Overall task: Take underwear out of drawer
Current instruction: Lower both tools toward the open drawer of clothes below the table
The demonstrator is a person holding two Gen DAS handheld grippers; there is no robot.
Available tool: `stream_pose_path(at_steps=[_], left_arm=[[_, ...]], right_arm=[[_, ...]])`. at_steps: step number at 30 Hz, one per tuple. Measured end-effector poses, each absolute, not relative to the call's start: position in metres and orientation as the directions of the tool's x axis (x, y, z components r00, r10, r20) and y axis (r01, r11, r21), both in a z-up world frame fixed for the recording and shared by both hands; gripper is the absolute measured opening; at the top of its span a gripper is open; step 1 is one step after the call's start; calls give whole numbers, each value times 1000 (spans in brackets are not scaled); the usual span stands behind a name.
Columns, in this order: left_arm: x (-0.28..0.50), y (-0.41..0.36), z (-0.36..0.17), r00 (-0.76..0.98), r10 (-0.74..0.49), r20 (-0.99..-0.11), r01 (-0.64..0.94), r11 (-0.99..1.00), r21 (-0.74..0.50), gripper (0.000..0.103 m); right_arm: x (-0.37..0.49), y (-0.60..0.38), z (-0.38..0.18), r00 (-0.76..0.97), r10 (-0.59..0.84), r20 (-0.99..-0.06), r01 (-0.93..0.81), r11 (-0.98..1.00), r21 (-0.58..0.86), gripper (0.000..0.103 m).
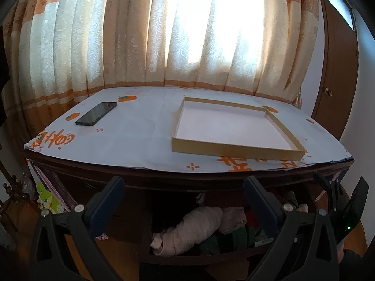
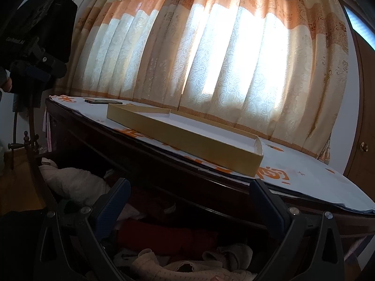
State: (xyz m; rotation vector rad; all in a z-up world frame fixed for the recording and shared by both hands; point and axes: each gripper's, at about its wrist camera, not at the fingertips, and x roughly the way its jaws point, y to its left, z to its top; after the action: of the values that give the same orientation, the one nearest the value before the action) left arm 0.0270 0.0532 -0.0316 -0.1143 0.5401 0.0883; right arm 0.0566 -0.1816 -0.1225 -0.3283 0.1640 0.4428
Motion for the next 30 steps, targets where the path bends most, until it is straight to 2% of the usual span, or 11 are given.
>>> stream_pose_path(at_steps=[30], left_arm=[[14, 51, -13, 864, 46, -501, -91, 994, -66, 103]], right_arm=[[31, -185, -124, 864, 399, -307, -484, 828, -285, 102]])
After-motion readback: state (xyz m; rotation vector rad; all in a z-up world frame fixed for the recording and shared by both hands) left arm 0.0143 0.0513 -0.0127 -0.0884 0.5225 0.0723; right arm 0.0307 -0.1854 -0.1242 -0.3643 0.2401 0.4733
